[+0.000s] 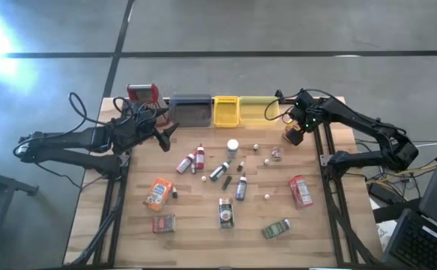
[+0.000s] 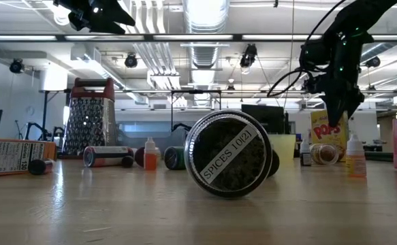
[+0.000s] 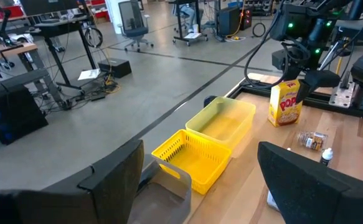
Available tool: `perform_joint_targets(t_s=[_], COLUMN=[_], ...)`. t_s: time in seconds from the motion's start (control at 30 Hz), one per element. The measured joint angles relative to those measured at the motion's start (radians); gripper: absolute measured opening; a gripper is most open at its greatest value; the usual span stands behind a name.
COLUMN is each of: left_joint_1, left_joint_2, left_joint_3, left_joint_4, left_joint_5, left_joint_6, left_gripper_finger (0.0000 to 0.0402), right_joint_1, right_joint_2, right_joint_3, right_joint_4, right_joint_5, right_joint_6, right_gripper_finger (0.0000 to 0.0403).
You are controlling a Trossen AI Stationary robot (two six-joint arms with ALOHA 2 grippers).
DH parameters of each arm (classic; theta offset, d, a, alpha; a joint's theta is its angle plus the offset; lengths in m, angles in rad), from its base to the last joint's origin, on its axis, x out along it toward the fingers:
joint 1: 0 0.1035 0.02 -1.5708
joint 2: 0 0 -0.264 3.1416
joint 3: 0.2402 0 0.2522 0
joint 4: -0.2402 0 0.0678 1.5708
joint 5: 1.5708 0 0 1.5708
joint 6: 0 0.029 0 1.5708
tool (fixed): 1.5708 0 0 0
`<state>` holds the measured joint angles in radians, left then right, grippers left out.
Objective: Pick & Place Kitchen Items
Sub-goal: Put the yellow cereal box into the yellow bin
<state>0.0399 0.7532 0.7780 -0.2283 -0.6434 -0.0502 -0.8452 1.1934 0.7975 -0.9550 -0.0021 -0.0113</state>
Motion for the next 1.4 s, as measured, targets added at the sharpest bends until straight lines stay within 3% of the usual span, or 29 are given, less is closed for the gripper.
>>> perform_joint_targets(t_s=[1.4], left_joint_1=[0.000], left_joint_2=[0.000], left_joint_3=[0.000], left_joint_4=[-0.020], left_joint_5=[0.012], left_joint_6=[-0.011], left_gripper_finger=[0.0319], right_joint_1=[0.000], right_joint_2=[0.001], right_joint_3=[-0.018], right_joint_4=[0.005], right_joint_5=[-0.006], right_joint_6=[-0.009], right_gripper_finger=[0.0185])
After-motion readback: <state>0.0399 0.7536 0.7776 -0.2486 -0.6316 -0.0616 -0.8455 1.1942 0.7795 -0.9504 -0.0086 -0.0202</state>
